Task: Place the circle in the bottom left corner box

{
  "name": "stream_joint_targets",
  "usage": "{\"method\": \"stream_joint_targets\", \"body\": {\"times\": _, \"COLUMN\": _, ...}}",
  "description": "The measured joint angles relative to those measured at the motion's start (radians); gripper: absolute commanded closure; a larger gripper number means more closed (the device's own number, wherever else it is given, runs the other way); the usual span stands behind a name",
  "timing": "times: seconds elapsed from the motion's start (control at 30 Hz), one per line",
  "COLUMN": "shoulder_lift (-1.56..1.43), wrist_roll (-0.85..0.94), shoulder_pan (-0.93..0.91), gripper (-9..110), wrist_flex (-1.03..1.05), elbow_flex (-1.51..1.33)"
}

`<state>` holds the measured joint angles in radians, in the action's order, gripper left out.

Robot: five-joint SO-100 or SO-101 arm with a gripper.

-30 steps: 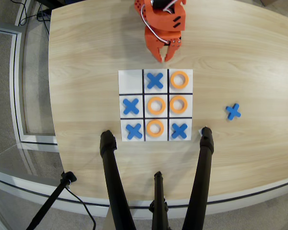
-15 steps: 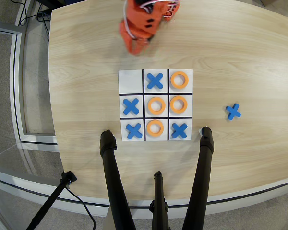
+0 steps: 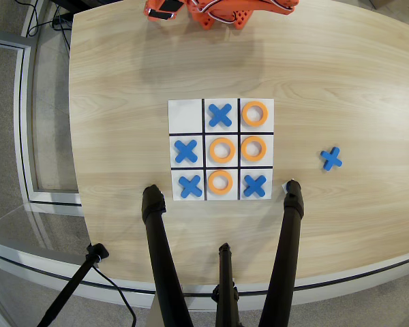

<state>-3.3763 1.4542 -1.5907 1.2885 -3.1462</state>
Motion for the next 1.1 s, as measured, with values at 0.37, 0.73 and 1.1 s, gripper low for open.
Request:
{"method": "stream_joint_targets", "body": {"times": 0.37, "shoulder_lift": 0.000, "wrist_roll": 0.000, "shoulder_pan": -0.009, "gripper": 101, "wrist_flex": 0.000, "elbow_flex": 0.000}}
{"method": "stream_joint_targets", "body": {"times": 0.73, "shoulder_lift": 0.000, "wrist_roll": 0.000, "shoulder_pan": -0.009, "gripper": 101, "wrist_flex": 0.000, "elbow_flex": 0.000}}
{"method": "stream_joint_targets", "body": {"times": 1.1, "shoulder_lift": 0.000, "wrist_roll": 0.000, "shoulder_pan": -0.009, "gripper": 101, "wrist_flex": 0.000, "elbow_flex": 0.000}}
